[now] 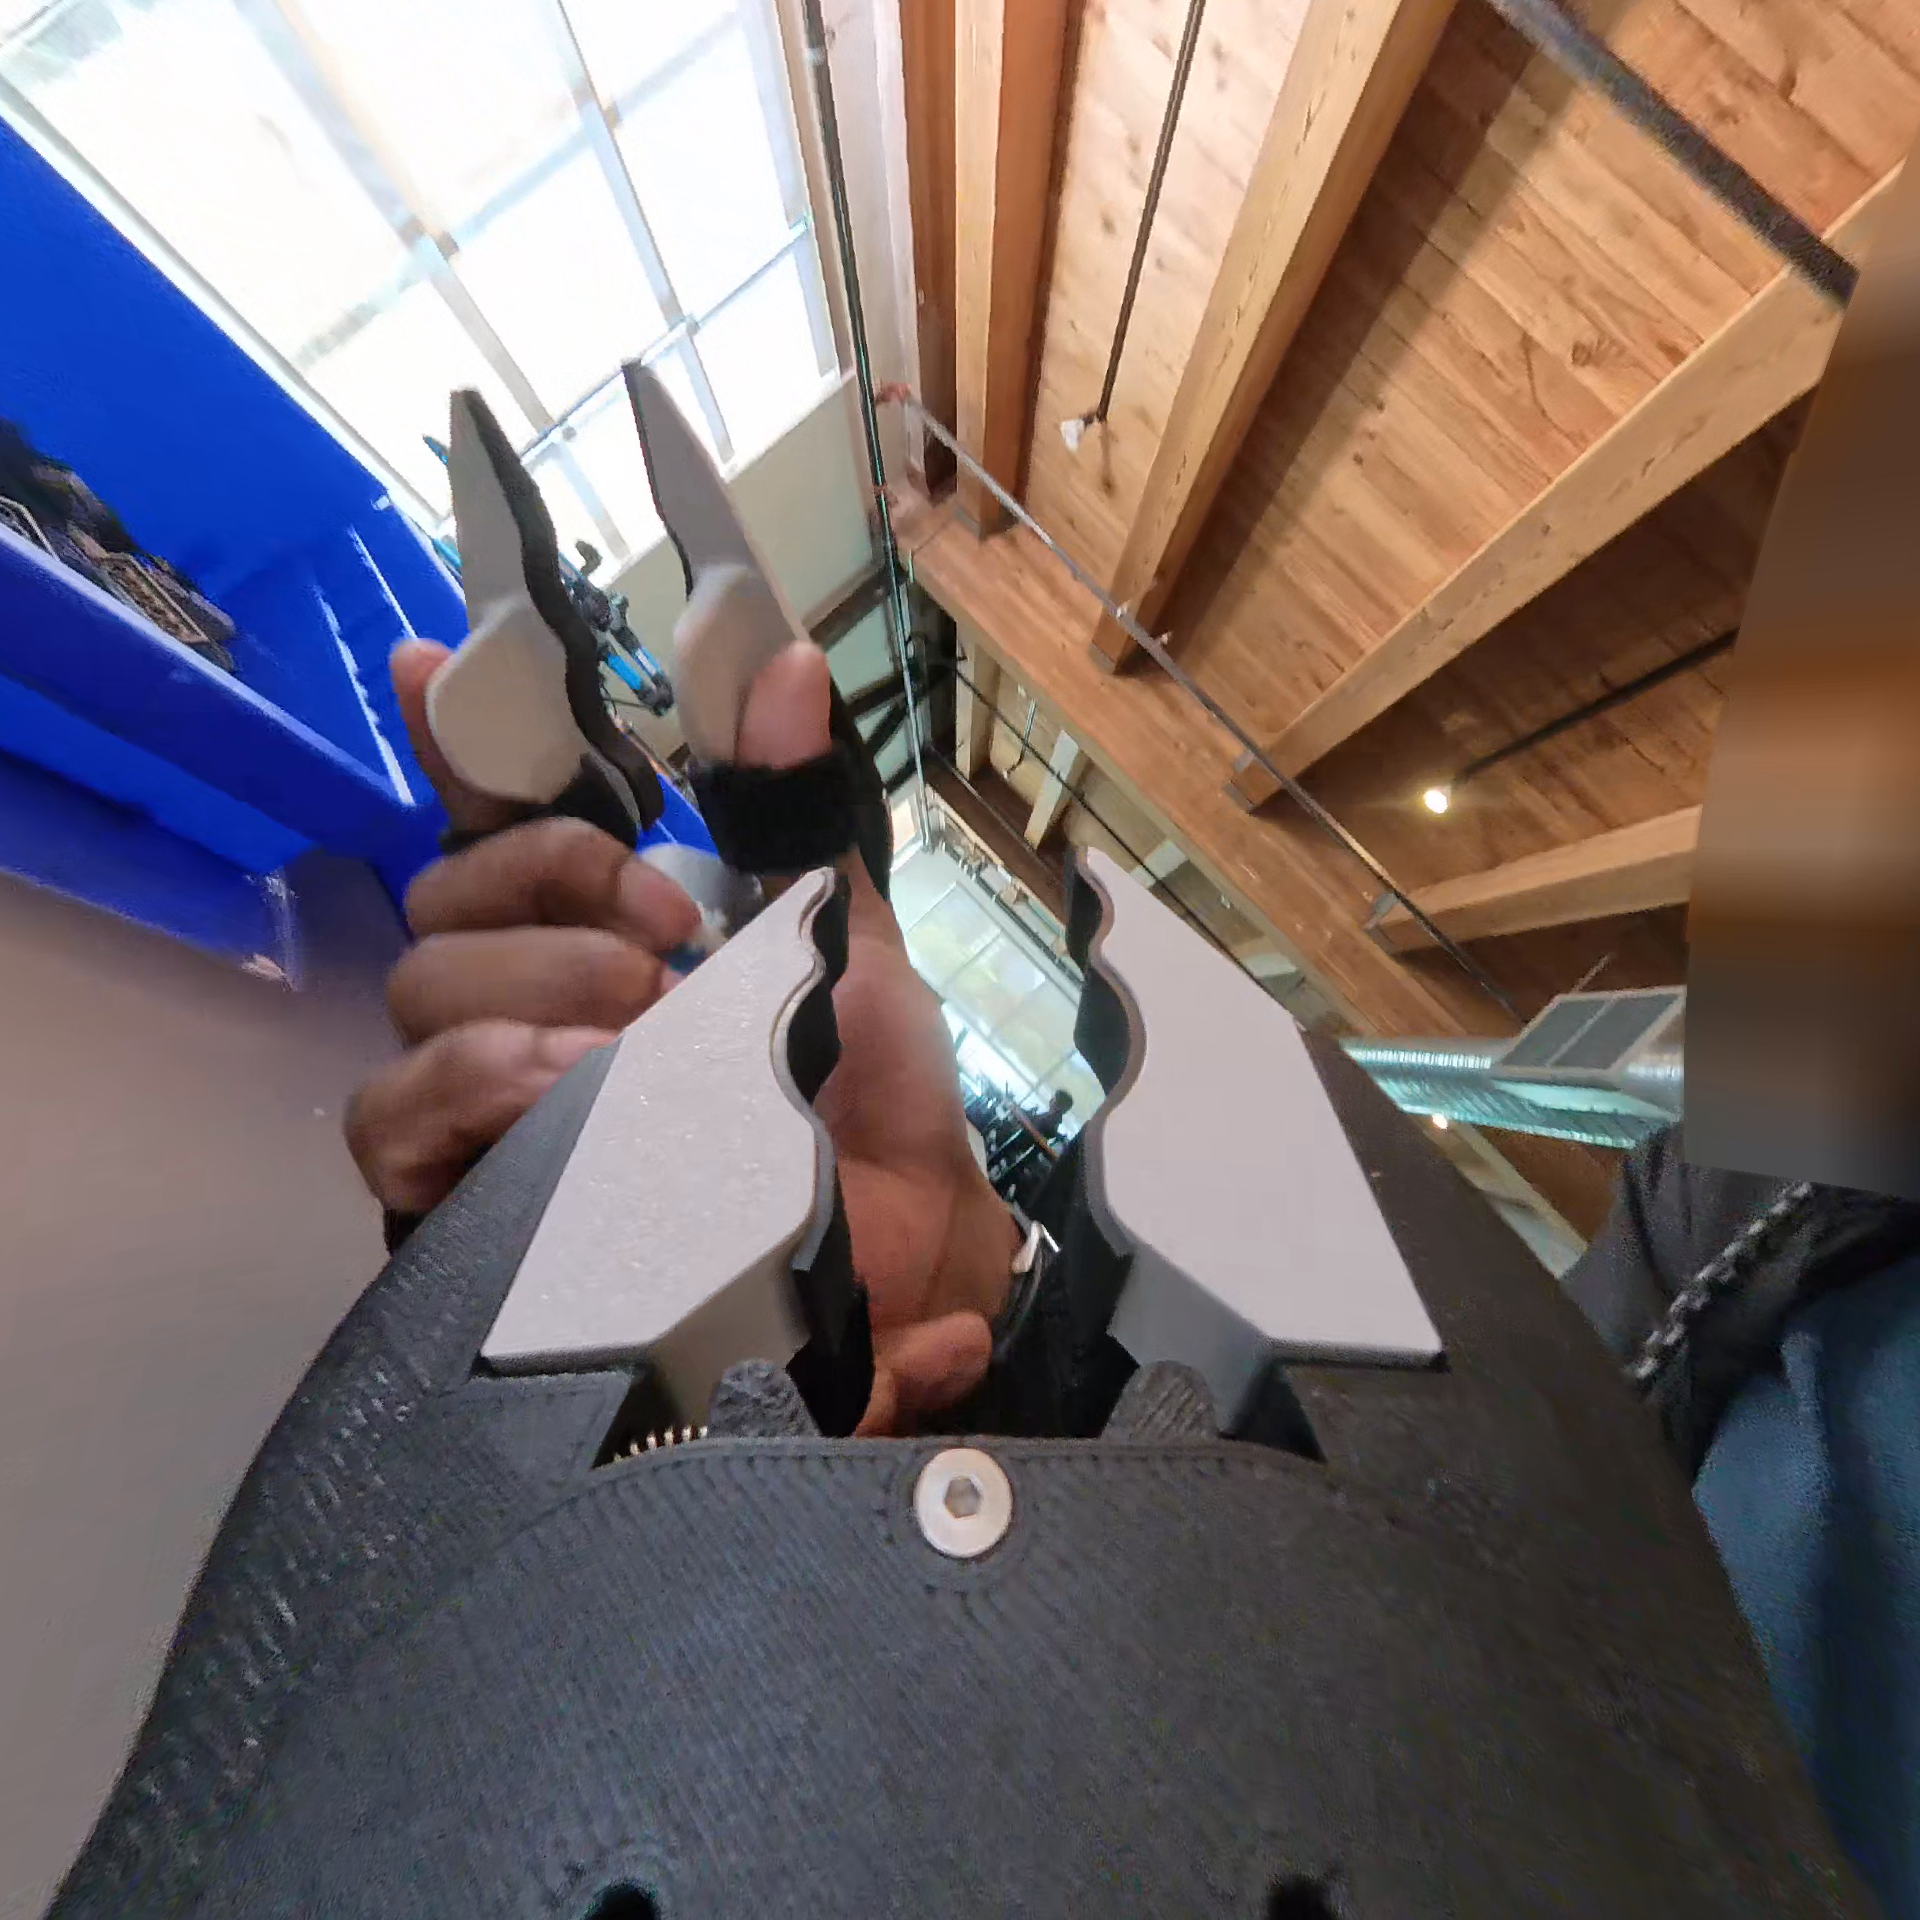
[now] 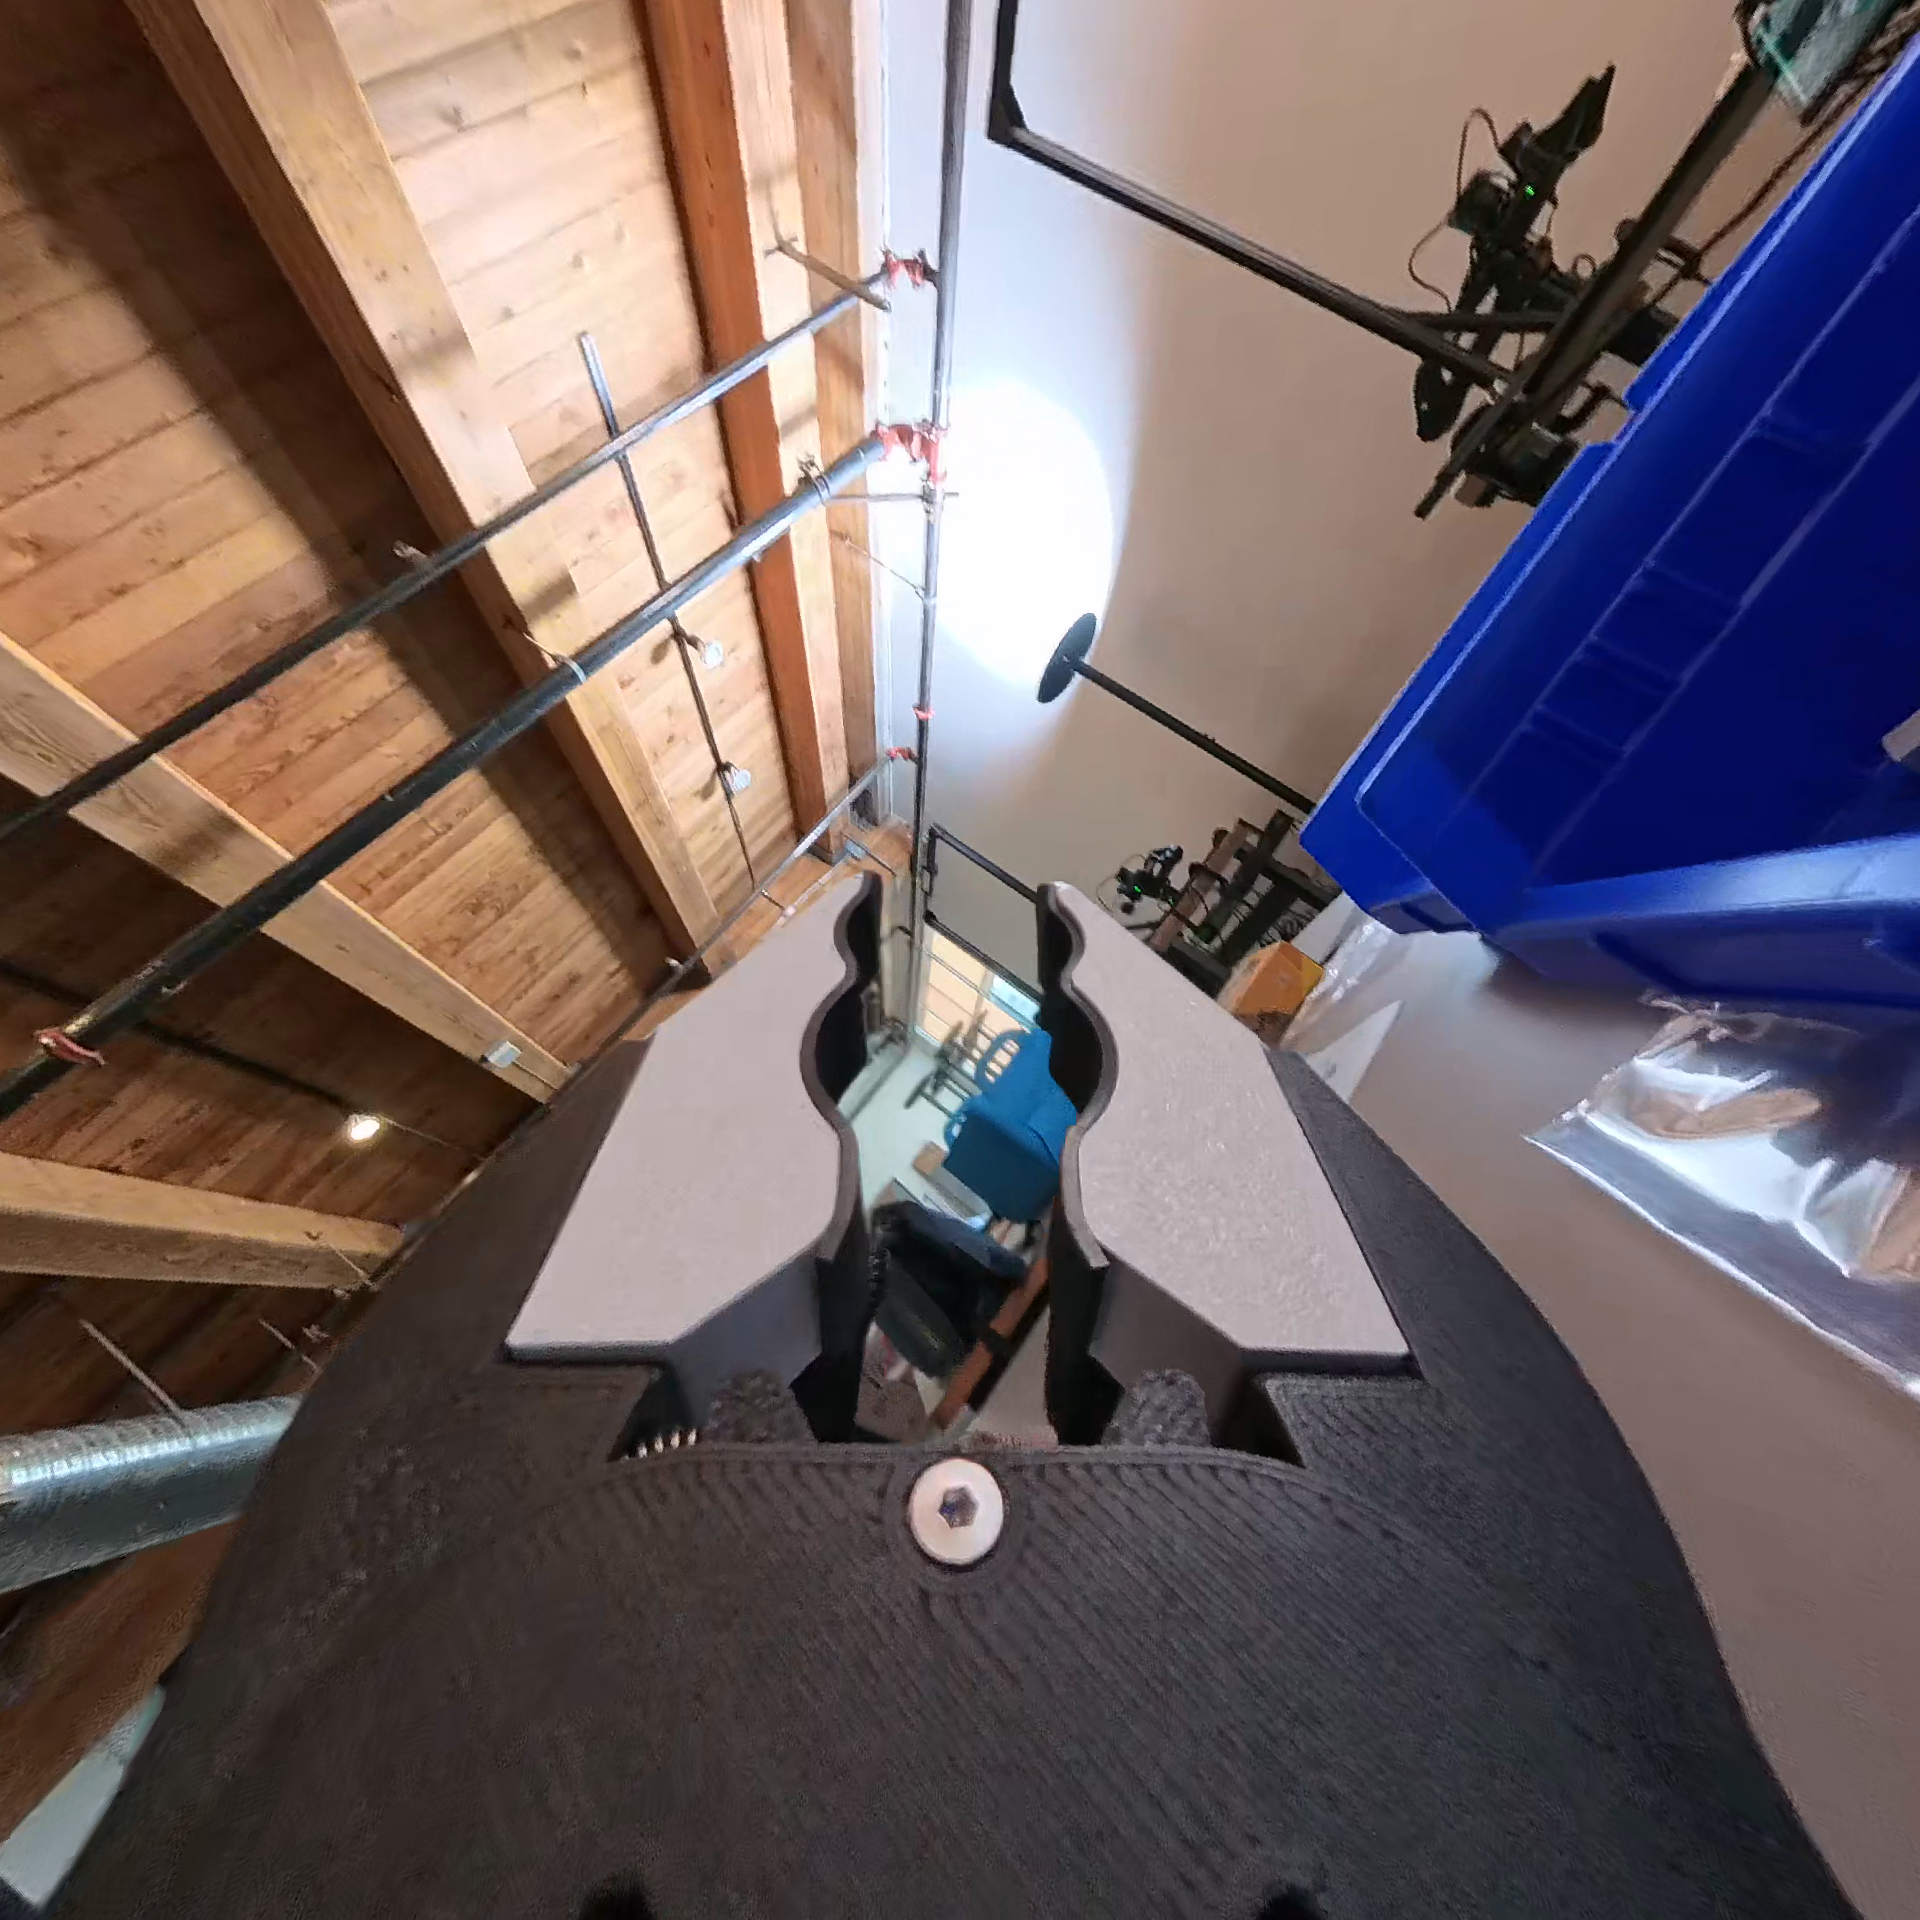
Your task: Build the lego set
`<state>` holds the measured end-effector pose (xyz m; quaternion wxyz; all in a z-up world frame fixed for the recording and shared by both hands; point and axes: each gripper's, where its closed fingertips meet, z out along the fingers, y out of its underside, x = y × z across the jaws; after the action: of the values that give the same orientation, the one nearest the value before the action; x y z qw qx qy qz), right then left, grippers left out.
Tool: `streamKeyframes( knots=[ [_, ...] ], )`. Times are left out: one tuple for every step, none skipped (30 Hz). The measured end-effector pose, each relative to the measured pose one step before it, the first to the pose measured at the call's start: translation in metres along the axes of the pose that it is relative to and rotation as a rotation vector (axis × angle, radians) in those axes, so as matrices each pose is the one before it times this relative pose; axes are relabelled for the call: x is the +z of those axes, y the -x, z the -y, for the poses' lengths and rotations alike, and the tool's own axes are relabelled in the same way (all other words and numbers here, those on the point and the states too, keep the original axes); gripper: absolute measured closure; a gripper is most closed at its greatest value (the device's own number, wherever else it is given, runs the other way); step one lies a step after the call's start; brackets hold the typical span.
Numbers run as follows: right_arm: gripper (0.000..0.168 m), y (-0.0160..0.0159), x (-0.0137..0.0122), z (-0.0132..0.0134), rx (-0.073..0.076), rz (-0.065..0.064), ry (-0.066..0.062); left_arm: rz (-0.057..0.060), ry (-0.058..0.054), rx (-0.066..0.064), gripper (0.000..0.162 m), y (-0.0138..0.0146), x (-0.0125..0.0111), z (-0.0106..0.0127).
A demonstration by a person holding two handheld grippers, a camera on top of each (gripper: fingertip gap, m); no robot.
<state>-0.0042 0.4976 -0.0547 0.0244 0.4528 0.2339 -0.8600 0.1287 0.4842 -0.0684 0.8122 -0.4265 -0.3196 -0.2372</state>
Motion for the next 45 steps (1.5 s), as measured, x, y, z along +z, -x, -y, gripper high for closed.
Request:
streamKeyframes(
  knots=[
    [0.138, 0.0021, -0.00127, 0.00453, 0.0036, 0.0141, -0.0176, -0.0064, 0.0024, 0.0087, 0.117, -0.00309, -0.00046, -0.00274],
    [0.138, 0.00071, -0.00188, 0.00572, 0.0001, 0.003, -0.023, -0.0126, -0.0039, 0.0043, 0.117, -0.00336, -0.00055, 0.00034],
    [0.138, 0.0013, -0.00195, 0.00647, 0.0015, 0.0045, -0.0301, -0.0193, -0.0051, 0.0063, 0.117, -0.00399, -0.00049, 0.0028],
    [0.138, 0.00266, -0.00108, 0.00583, 0.0051, 0.0113, -0.0299, -0.0139, -0.0199, 0.0209, 0.117, -0.00337, -0.00093, 0.00729],
    [0.137, 0.0044, 0.0002, 0.00448, 0.0077, 0.0218, -0.0255, 0.0053, -0.0434, 0.046, 0.118, -0.00137, -0.00196, 0.01347],
    [0.135, 0.00472, 0.00115, 0.00239, 0.0125, 0.0234, -0.0152, 0.0181, -0.0608, 0.0648, 0.118, 0.00039, -0.00266, 0.01806],
    [0.132, 0.00453, 0.00164, 0.00091, 0.016, 0.0213, -0.0096, 0.0231, -0.0612, 0.0648, 0.121, 0.00256, -0.00216, 0.01917],
    [0.129, 0.00424, 0.00139, 0.00094, 0.0182, 0.0194, -0.0152, 0.0202, -0.0427, 0.0522, 0.121, 0.00389, -0.00042, 0.0156],
    [0.126, 0.00618, 0.00107, 0.00086, 0.0251, 0.0336, -0.0212, 0.0103, -0.0191, 0.0358, 0.122, 0.00396, 0.00118, 0.00987],
    [0.125, 0.00601, 0.00116, 0.00111, 0.0378, 0.0375, -0.0285, 0.0042, 0.0004, 0.0177, 0.121, 0.00384, 0.002, 0.00392],
    [0.123, 0.00441, 0.00105, 0.00046, 0.0424, 0.0301, -0.0274, 0.002, 0.0121, -0.0019, 0.121, 0.00381, 0.00208, -0.00074],
    [0.12, 0.00372, 0.0011, -0.00089, 0.0293, 0.0272, -0.021, 0.001, 0.0176, -0.0186, 0.121, 0.00326, 0.00199, -0.00392],
    [0.117, 0.00332, 0.00086, -0.00166, 0.0106, 0.0217, -0.0165, -0.0031, 0.0179, -0.024, 0.121, 0.00124, 0.00158, -0.00561],
    [0.115, 0.00121, 0.00029, -0.00288, -0.0015, 0.0052, -0.0055, 0.0018, 0.0178, -0.0062, 0.121, 0.0005, 0.00108, -0.00632],
    [0.113, -0.00062, -0.00011, -0.00379, -0.0143, -0.0096, 0.0123, 0.0152, 0.0174, 0.0196, 0.12, 0.00153, 0.00032, -0.00531],
    [0.11, 0.00042, -0.00054, -0.00313, -0.0196, -0.0034, 0.0144, 0.0174, 0.0185, 0.0218, 0.12, 0.00217, 0.00009, -0.0044],
    [0.11, 0.00141, -0.00097, -0.00266, -0.0173, 0.0035, 0.0128, 0.0087, 0.0203, 0.0055, 0.12, 0.00138, 0.00037, -0.00435],
    [0.108, 0.00145, -0.00114, -0.00331, -0.0099, 0.0046, 0.0149, 0.0064, 0.0212, -0.0041, 0.119, 0.00145, 0.00098, -0.00439],
    [0.108, 0.0019, -0.00052, -0.00406, -0.0115, 0.0086, 0.0172, 0.006, 0.0194, -0.0064, 0.118, 0.00149, 0.00116, -0.00414],
    [0.108, 0.00229, 0.00021, -0.00375, -0.0127, 0.0076, 0.0154, 0.0031, 0.0105, -0.0112, 0.117, 0.00094, 0.00056, -0.00304],
    [0.109, 0.00367, 0.00094, -0.00215, -0.0138, 0.0118, 0.0148, 0.0036, 0.0012, -0.0167, 0.117, 0.00145, -0.00038, -0.00119],
    [0.109, 0.00463, 0.00149, -0.00128, -0.009, 0.0129, 0.0153, 0.0011, -0.0045, -0.0297, 0.118, 0.00193, -0.00093, -0.00012],
    [0.109, 0.00501, 0.00179, 0.00013, 0.0023, 0.0149, 0.0119, -0.0082, -0.0074, -0.0511, 0.118, 0.00121, -0.00103, -0.00024],
    [0.109, 0.00389, 0.00191, 0.00099, 0.011, 0.0094, 0.0097, -0.019, -0.0036, -0.0609, 0.118, -0.00059, -0.00036, -0.00168],
    [0.11, 0.00362, 0.00169, 0.00049, 0.0098, 0.0073, 0.0098, -0.02, 0.002, -0.0475, 0.118, -0.00178, 0.00038, -0.00337],
    [0.111, 0.00377, 0.00134, -0.00045, 0.0081, 0.0067, 0.0095, -0.014, 0.0031, -0.0287, 0.118, -0.00185, 0.00096, -0.00343],
    [0.113, 0.00371, 0.00085, -0.00144, 0.008, 0.0048, 0.0092, -0.0123, 0.0022, -0.0223, 0.118, -0.00179, 0.0009, -0.00265],
    [0.115, 0.00324, 0.00072, -0.00249, 0.0046, 0.0015, 0.015, -0.0135, -0.003, -0.0273, 0.118, -0.00129, -0.00002, -0.00109],
    [0.12, 0.00121, 0.00016, -0.00277, -0.0042, -0.011, 0.0185, -0.0154, -0.0042, -0.0274, 0.119, -0.00059, -0.00111, 0.00064],
    [0.124, -0.00122, -0.00061, -0.00282, -0.0236, -0.0203, 0.0211, -0.0126, 0.0032, -0.0064, 0.119, -0.00067, -0.00142, 0.00197],
    [0.128, -0.00179, -0.0017, 0.00002, -0.0551, -0.0166, 0.0117, -0.0022, 0.0026, 0.031, 0.118, -0.00125, -0.00189, 0.0044],
    [0.131, -0.0055, -0.00242, 0.00492, -0.0546, -0.0294, -0.0084, 0.0144, 0.0067, 0.0566, 0.119, -0.00065, -0.00136, 0.00454],
    [0.134, -0.0096, -0.00225, 0.00571, -0.0354, -0.0445, -0.0066, 0.0169, 0.0184, 0.0607, 0.119, -0.00049, -0.00022, 0.00346],
    [0.133, -0.0075, -0.00145, 0.00353, -0.033, -0.0297, 0.0129, 0.0321, 0.0285, 0.0641, 0.119, 0.00218, 0.00004, 0.00283],
    [0.132, -0.0052, -0.00197, 0.00261, -0.0504, -0.0263, 0.0238, 0.0682, 0.04, 0.0783, 0.12, 0.00894, -0.00078, 0.0023],
    [0.132, -0.00716, -0.00228, 0.0013, -0.0518, -0.0487, 0.0282, 0.1062, 0.0535, 0.0901, 0.122, 0.01657, -0.00188, 0.00101],
    [0.132, -0.00837, -0.00207, -0.00093, -0.0415, -0.056, 0.0366, 0.1194, 0.0717, 0.0999, 0.125, 0.02096, -0.00229, -0.00201],
    [0.132, -0.00597, -0.00131, -0.00214, -0.0276, -0.0357, 0.0378, 0.1127, 0.0929, 0.1093, 0.126, 0.02165, -0.00142, -0.00679],
    [0.131, -0.0036, -0.00065, -0.00152, -0.0165, -0.0197, 0.0274, 0.1008, 0.1139, 0.1099, 0.126, 0.02092, 0.00003, -0.01243],
    [0.131, -0.00226, 0.00014, -0.00116, -0.0049, -0.01, 0.0201, 0.0801, 0.1305, 0.0954, 0.126, 0.01793, 0.00195, -0.01728],
    [0.131, -0.00135, 0.00093, -0.00217, 0.0033, -0.0035, 0.0232, 0.0446, 0.131, 0.0642, 0.125, 0.01145, 0.00351, -0.01938],
    [0.131, -0.0012, 0.00115, -0.00291, 0.0038, -0.0034, 0.0227, 0.0174, 0.1085, 0.0229, 0.125, 0.00553, 0.00411, -0.01718],
    [0.131, -0.00137, 0.00106, -0.00318, -0.0027, -0.0078, 0.0199, 0.0039, 0.0651, -0.0068, 0.124, 0.0013, 0.00367, -0.01125],
    [0.131, -0.00104, 0.00085, -0.00373, -0.009, -0.0093, 0.0193, -0.0054, 0.0264, -0.0138, 0.119, -0.00234, 0.00284, -0.00596],
    [0.132, -0.00101, 0.00082, -0.0038, -0.0094, -0.0099, 0.0196, -0.0015, 0.0118, -0.0078, 0.116, -0.00354, 0.00262, -0.0036]
  ],
)
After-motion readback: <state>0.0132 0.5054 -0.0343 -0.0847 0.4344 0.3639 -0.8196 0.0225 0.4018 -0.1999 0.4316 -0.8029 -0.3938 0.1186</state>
